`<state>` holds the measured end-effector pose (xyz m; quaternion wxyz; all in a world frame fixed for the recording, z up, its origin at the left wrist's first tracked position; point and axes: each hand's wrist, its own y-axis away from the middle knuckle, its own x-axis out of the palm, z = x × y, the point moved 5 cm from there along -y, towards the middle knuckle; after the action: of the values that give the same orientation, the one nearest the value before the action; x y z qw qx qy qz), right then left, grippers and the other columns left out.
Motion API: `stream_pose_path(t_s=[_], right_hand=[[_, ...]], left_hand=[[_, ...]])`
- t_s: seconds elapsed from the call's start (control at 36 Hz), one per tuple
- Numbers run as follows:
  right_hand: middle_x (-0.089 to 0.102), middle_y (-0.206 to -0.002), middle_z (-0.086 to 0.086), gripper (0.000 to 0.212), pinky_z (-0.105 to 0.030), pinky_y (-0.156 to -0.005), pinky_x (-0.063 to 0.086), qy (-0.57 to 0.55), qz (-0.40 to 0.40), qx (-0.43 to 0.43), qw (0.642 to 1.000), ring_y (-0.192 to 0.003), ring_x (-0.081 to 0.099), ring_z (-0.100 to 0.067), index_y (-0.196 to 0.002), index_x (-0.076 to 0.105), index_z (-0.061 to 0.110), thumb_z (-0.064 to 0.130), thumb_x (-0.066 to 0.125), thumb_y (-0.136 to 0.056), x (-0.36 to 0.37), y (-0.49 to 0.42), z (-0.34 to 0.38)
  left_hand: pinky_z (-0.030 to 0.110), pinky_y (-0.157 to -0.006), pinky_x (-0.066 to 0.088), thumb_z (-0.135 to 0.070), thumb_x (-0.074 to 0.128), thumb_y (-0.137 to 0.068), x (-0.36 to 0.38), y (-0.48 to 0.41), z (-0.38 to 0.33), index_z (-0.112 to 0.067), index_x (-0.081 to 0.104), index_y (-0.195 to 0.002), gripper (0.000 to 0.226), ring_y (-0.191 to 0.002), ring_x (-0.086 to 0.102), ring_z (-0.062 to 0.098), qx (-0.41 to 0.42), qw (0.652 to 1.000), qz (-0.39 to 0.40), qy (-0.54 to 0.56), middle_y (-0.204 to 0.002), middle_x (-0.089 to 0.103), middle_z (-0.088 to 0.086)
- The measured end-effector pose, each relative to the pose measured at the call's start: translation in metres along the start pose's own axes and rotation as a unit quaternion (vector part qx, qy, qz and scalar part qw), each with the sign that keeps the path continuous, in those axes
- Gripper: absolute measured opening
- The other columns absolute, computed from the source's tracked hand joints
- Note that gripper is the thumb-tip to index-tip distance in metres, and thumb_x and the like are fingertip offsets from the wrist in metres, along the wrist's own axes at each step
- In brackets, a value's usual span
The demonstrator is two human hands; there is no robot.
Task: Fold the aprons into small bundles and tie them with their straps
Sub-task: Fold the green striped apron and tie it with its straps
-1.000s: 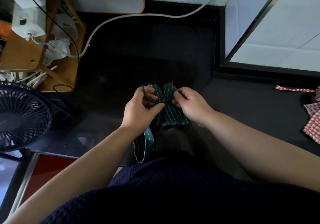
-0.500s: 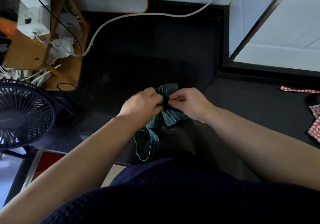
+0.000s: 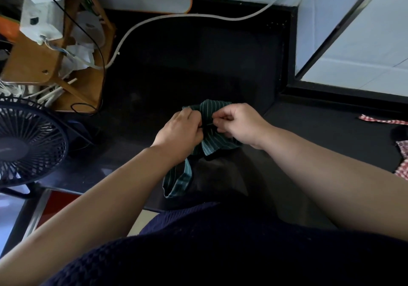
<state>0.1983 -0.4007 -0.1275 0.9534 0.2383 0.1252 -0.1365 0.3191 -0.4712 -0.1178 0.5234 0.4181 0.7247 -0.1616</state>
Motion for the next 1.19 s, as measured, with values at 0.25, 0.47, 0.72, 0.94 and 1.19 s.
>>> stream_pose_path(t_s=[0.25, 0.47, 0.72, 0.94, 1.19], right_hand=[[0.065, -0.092, 0.002, 0.021, -0.015, -0.059, 0.054, 0.014, 0.016, 0.004, 1.0, -0.072, 0.064, -0.006, -0.115, 0.064, 0.011, 0.015, 0.058, -0.095, 0.002, 0.006, 0.013], [0.068, -0.112, 0.002, 0.022, -0.017, -0.087, 0.044, 0.227, 0.07, -0.038, 0.971, -0.096, 0.059, -0.005, -0.114, 0.068, 0.016, 0.016, 0.061, -0.093, 0.01, 0.013, 0.005], [0.067, -0.111, 0.003, 0.022, -0.009, -0.077, 0.038, 0.295, 0.114, -0.072, 0.946, -0.092, 0.055, 0.0, -0.113, 0.07, 0.016, 0.02, 0.061, -0.093, 0.023, 0.013, 0.011], [0.063, -0.087, 0.011, 0.021, 0.001, -0.065, 0.04, 0.26, 0.06, -0.076, 0.961, -0.072, 0.054, 0.005, -0.105, 0.073, 0.015, 0.022, 0.072, -0.085, 0.022, 0.008, 0.008], [0.064, -0.113, -0.006, 0.03, -0.028, -0.088, 0.046, 0.352, 0.043, -0.13, 0.926, -0.105, 0.058, -0.02, -0.115, 0.064, 0.007, 0.024, 0.063, -0.09, 0.031, 0.011, 0.01]], left_hand=[[0.042, -0.078, 0.046, -0.013, 0.048, -0.096, 0.002, 0.017, -0.006, -0.002, 0.054, -0.102, 0.013, -0.091, 0.047, 0.023, 0.018, 0.999, -0.037, 0.012, -0.094, 0.054, 0.007], [0.015, -0.068, 0.035, -0.017, 0.049, -0.097, 0.016, 0.023, 0.014, -0.014, 0.057, -0.119, 0.023, -0.089, 0.052, 0.012, -0.043, 0.99, 0.018, 0.133, -0.1, 0.052, -0.005], [0.008, -0.047, 0.035, -0.016, 0.049, -0.097, 0.014, 0.017, 0.02, -0.019, 0.064, -0.107, 0.019, -0.063, 0.051, 0.002, -0.086, 0.971, 0.082, 0.208, -0.081, 0.057, -0.011], [0.01, -0.052, 0.039, -0.012, 0.056, -0.093, 0.018, 0.019, 0.027, -0.015, 0.064, -0.087, 0.011, -0.054, 0.051, -0.004, -0.158, 0.89, 0.177, 0.39, -0.07, 0.058, -0.009], [0.005, -0.056, 0.042, -0.018, 0.066, -0.089, 0.025, 0.023, 0.031, -0.018, 0.066, -0.082, 0.008, -0.059, 0.055, -0.007, -0.138, 0.909, 0.122, 0.374, -0.074, 0.062, -0.009]])
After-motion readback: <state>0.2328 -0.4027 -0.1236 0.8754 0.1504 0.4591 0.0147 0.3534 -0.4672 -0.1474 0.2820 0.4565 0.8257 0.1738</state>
